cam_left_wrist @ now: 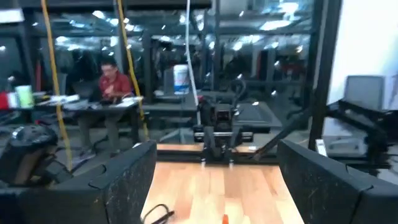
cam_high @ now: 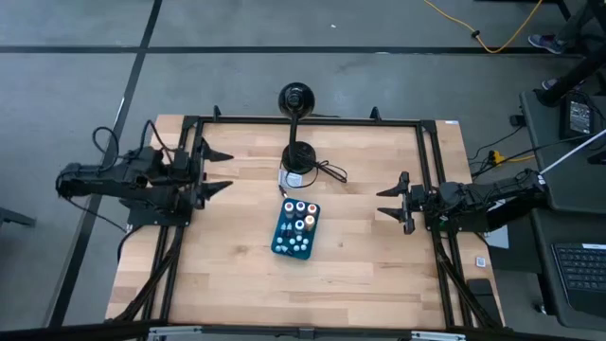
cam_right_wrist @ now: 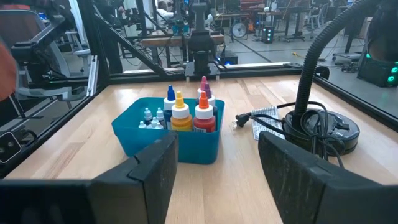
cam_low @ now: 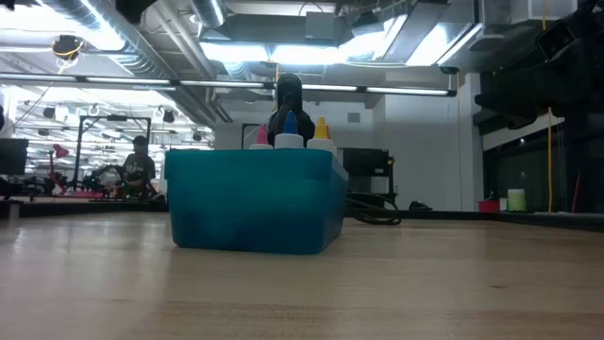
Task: Pick & Place food coloring
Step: Return to Home Position
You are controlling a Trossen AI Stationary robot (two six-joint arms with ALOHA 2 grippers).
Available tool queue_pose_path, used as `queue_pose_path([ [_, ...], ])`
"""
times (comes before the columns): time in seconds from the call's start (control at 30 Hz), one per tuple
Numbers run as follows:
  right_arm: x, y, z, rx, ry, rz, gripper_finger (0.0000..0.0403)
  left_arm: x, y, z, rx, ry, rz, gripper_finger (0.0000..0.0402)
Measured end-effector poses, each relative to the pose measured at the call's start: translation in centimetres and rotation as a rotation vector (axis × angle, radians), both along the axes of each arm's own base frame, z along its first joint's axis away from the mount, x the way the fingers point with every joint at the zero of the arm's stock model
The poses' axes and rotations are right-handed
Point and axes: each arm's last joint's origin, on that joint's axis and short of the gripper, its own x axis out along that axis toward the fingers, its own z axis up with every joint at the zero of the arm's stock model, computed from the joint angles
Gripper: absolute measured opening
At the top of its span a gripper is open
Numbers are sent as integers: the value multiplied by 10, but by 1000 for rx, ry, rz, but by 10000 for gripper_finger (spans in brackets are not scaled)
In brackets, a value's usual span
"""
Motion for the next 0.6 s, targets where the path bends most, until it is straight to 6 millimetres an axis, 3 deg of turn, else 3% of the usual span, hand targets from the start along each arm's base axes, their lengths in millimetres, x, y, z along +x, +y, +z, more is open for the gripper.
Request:
queue_pose_path([
  [0.27, 0, 0, 0, 0, 0, 0, 223, -18, 2, -50, -8, -63, -174, 327],
  [0.6, 0, 0, 0, 0, 0, 0, 223, -20, 12, -95, -72, -149, -44, 327],
])
